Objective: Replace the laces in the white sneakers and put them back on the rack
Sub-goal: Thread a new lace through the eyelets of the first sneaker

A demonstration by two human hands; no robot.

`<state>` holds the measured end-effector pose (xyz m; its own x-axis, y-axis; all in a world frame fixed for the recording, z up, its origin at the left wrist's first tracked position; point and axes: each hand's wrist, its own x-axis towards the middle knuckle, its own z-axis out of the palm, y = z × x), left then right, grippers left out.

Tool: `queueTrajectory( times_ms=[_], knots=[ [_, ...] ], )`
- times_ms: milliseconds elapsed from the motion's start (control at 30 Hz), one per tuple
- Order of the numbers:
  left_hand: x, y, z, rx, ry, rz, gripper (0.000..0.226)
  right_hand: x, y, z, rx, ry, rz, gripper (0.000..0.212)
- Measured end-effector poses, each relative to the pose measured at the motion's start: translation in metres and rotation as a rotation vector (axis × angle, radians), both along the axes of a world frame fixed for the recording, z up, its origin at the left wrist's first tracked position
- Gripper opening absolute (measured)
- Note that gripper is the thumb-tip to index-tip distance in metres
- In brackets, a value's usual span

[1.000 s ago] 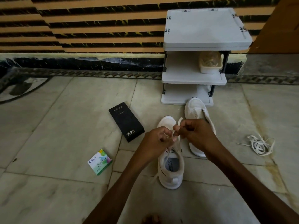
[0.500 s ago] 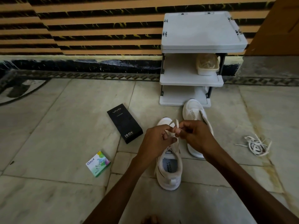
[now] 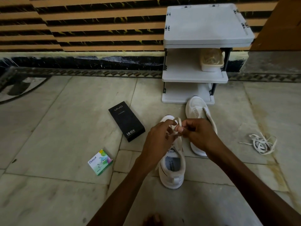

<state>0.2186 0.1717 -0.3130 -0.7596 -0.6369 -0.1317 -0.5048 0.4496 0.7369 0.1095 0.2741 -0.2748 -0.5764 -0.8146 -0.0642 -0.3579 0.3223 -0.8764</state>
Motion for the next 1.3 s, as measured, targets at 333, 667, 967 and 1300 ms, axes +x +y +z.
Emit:
queueTrajectory(
  times_ms=[333,667,967,1300],
  knots=[
    [0.017,-0.021,0.019,0.063,0.074,-0.109,0.026,-0.003,0.005,-0.006,0.081,0.030,-0.022,0.015],
    [0.024,-0.030,0.047,-0.067,0.017,-0.083,0.018,0.007,0.004,0.001,0.060,-0.050,-0.093,0.018],
    [0.040,-0.031,0.063,-0.673,-0.570,-0.040,0.026,0.009,0.018,0.002,0.440,0.301,-0.241,0.015],
    [0.043,-0.009,0.021,-0.349,-0.403,-0.197,0.018,0.023,0.022,-0.003,0.624,0.535,-0.173,0.046]
  ],
)
